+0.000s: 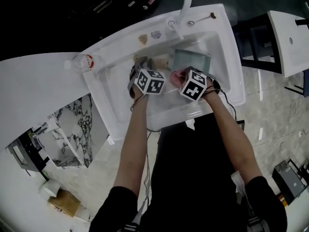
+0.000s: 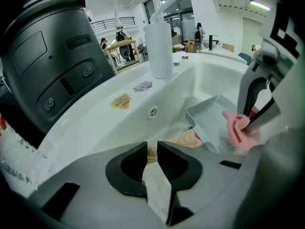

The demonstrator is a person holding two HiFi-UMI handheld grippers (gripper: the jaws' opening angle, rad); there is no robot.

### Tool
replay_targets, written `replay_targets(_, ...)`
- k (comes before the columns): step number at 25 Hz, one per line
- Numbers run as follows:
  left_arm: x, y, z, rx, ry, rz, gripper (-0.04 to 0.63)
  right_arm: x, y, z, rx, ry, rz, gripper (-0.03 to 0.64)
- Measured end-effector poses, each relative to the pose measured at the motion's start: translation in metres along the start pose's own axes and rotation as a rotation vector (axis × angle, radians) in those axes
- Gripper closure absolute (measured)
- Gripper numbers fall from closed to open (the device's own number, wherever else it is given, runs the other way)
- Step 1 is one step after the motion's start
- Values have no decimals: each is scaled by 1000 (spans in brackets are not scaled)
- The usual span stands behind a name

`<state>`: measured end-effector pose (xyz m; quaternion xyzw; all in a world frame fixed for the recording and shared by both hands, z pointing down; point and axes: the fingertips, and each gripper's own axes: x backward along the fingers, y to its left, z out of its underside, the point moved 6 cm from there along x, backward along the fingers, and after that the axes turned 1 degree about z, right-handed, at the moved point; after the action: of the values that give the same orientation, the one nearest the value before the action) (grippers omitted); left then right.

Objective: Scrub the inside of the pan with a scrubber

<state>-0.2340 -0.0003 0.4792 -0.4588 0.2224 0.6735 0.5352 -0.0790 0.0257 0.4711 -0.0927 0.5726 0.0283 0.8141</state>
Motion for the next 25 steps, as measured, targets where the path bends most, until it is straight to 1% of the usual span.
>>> replay_targets(3, -1, 0, 2, 5, -7, 5, 529, 30, -3, 3, -35, -64, 72, 577)
replay_targets(6, 1, 3, 5, 76, -32, 23, 525, 59, -6, 6, -63, -122, 153, 577)
replay_targets(8, 4, 2, 7, 109, -40, 42, 488, 76, -9, 10, -75, -147, 203, 577)
replay_targets(9, 6, -1, 8, 109, -33, 52, 472, 83, -10, 12, -82, -159, 226, 577)
replay_targets(12, 17, -12, 11, 101, -19, 67, 463, 105, -13, 21, -100, -194, 280, 577)
replay_targets(15, 39, -26, 11, 116, -35, 67, 462, 125, -10, 32, -121, -221, 285, 577)
replay_targets(17, 56, -39, 10, 145, -55, 69, 462, 137, -6, 41, -123, -234, 273, 577)
replay_targets(22, 98, -79, 8, 252, -112, 49, 462, 164, 8, 66, -90, -293, 258, 577)
replay_targets(25, 127, -116, 0, 345, -162, 43, 463, 185, 19, 85, -72, -341, 252, 577)
